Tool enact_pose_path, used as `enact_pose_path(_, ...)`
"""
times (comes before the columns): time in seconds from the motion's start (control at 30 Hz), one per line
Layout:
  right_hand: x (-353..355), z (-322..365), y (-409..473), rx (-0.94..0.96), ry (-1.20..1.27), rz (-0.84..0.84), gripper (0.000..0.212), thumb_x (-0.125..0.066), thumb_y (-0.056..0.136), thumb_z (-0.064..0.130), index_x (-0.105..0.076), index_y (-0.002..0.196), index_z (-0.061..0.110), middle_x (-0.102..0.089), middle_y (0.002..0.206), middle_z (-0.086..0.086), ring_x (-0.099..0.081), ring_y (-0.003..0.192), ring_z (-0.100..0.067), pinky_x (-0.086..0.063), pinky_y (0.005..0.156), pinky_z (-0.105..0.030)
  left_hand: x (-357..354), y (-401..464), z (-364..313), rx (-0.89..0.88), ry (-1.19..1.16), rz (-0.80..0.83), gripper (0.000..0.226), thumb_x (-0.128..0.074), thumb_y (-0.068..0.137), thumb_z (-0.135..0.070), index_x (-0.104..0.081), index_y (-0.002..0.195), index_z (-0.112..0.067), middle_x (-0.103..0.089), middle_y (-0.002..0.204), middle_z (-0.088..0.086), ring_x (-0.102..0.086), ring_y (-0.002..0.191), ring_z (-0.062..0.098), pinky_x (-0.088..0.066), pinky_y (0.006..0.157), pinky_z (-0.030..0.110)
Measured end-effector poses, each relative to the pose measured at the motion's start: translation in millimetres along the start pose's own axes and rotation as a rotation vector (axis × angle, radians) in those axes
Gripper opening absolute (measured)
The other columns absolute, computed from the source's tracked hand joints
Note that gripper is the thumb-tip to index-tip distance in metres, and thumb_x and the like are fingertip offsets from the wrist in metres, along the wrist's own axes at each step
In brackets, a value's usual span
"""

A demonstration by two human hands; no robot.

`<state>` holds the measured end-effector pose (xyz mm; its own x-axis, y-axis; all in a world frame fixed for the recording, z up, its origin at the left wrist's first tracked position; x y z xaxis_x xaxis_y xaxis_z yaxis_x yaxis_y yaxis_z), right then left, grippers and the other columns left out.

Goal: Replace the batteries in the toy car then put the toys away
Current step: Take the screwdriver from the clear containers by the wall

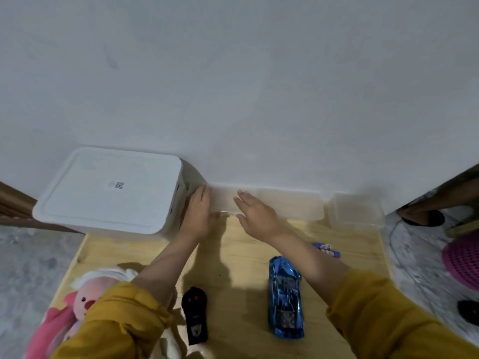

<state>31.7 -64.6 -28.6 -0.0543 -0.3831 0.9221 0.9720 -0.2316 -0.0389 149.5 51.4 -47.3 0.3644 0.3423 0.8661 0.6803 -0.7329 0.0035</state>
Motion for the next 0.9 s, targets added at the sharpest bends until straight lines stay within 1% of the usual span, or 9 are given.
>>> enact_pose_path(0.1,-12.9,6.3,17.0,-0.004,-0.040,0.066,0.053,-0.044,0.098,0.024,-0.028,0.146,0.009,-0.016,0.157,-0.009,-0.013,0.146,-0.020,-0.030,0.113,-0.037,-5.5,5.7,11.2,0.059,-0.103,0.030,0.076,-0.074,0.078,-0.016,-0.034,0.138,0.007,-0.031,0.147,0.023,-0.025,0.140,0.034,-0.023,0.115,0.041)
enact_pose_path(0.23,-21.3,5.3,28.8,-0.059,-0.099,0.126,0.054,-0.044,0.098,0.026,-0.026,0.146,0.010,-0.012,0.158,-0.010,-0.009,0.146,-0.021,-0.027,0.113,-0.036,-10.8,10.7,15.2,0.055,-0.137,0.013,0.074,-0.073,0.079,-0.011,-0.033,0.138,0.008,-0.030,0.147,0.024,-0.025,0.140,0.035,-0.019,0.116,0.038)
enact_pose_path(0.3,-23.0,4.5,32.1,-0.070,-0.139,0.151,0.053,-0.046,0.098,0.022,-0.026,0.145,0.009,-0.013,0.158,-0.011,-0.010,0.146,-0.022,-0.028,0.112,-0.037,-11.9,14.2,16.9,0.067,-0.148,-0.001,0.074,-0.072,0.079,-0.009,-0.032,0.139,0.008,-0.030,0.147,0.024,-0.025,0.139,0.035,-0.018,0.116,0.038)
enact_pose_path(0.4,-23.8,5.9,36.3,-0.051,-0.215,0.171,0.050,-0.042,0.096,0.007,-0.027,0.143,0.005,-0.015,0.156,-0.016,-0.013,0.145,-0.027,-0.036,0.108,-0.042,-16.3,16.9,20.2,0.102,-0.169,-0.024,0.077,-0.072,0.079,-0.009,-0.030,0.141,0.005,-0.029,0.149,0.021,-0.023,0.140,0.033,-0.016,0.117,0.038)
enact_pose_path(0.53,-25.3,12.5,42.1,-0.035,-0.291,0.205,0.050,-0.040,0.087,-0.005,-0.034,0.137,-0.006,-0.021,0.152,-0.026,-0.021,0.142,-0.035,-0.041,0.100,-0.047,-19.9,17.5,22.1,0.109,-0.197,-0.058,0.078,-0.075,0.074,-0.007,-0.034,0.139,0.007,-0.033,0.146,0.023,-0.027,0.137,0.035,-0.019,0.116,0.040)
enact_pose_path(0.67,-20.7,14.9,46.3,-0.038,-0.310,0.234,0.047,-0.044,0.082,-0.003,-0.042,0.129,-0.006,-0.026,0.149,-0.027,-0.029,0.137,-0.036,-0.046,0.090,-0.044,-19.5,18.0,21.8,0.101,-0.209,-0.085,0.076,-0.075,0.072,-0.004,-0.037,0.136,0.008,-0.036,0.144,0.025,-0.031,0.135,0.038,-0.022,0.114,0.041)
enact_pose_path(0.77,-12.3,16.8,46.1,-0.052,-0.305,0.241,0.032,-0.047,0.081,0.000,-0.052,0.113,-0.003,-0.038,0.142,-0.023,-0.043,0.125,-0.034,-0.045,0.074,-0.037,-18.6,15.4,19.8,0.091,-0.197,-0.113,0.075,-0.074,0.071,-0.004,-0.038,0.135,0.009,-0.038,0.142,0.026,-0.033,0.133,0.039,-0.024,0.113,0.041)
enact_pose_path(0.83,-6.5,18.2,46.2,-0.049,-0.298,0.239,0.026,-0.049,0.080,0.003,-0.055,0.105,-0.001,-0.045,0.135,-0.021,-0.050,0.116,-0.035,-0.043,0.069,-0.035,-17.3,15.8,18.4,0.079,-0.183,-0.128,0.074,-0.072,0.070,-0.007,-0.040,0.134,0.010,-0.040,0.139,0.027,-0.035,0.131,0.039,-0.026,0.111,0.041)
enact_pose_path(0.9,-1.8,17.8,47.3,-0.047,-0.260,0.219,0.021,-0.051,0.079,0.006,-0.058,0.097,0.001,-0.054,0.123,-0.017,-0.056,0.104,-0.035,-0.041,0.067,-0.032,-15.3,17.7,17.5,0.075,-0.159,-0.133,0.072,-0.072,0.068,-0.005,-0.042,0.132,0.009,-0.043,0.137,0.026,-0.038,0.127,0.039,-0.028,0.108,0.038)
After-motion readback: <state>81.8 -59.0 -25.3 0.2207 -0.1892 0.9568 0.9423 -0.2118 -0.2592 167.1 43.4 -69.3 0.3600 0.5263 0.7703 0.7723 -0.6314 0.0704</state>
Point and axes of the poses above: each hand's wrist, its own y-axis towards the middle knuckle, its own x-axis out of the back of the hand, z = x × y, the point moved 4 cm from there along y, towards the middle knuckle
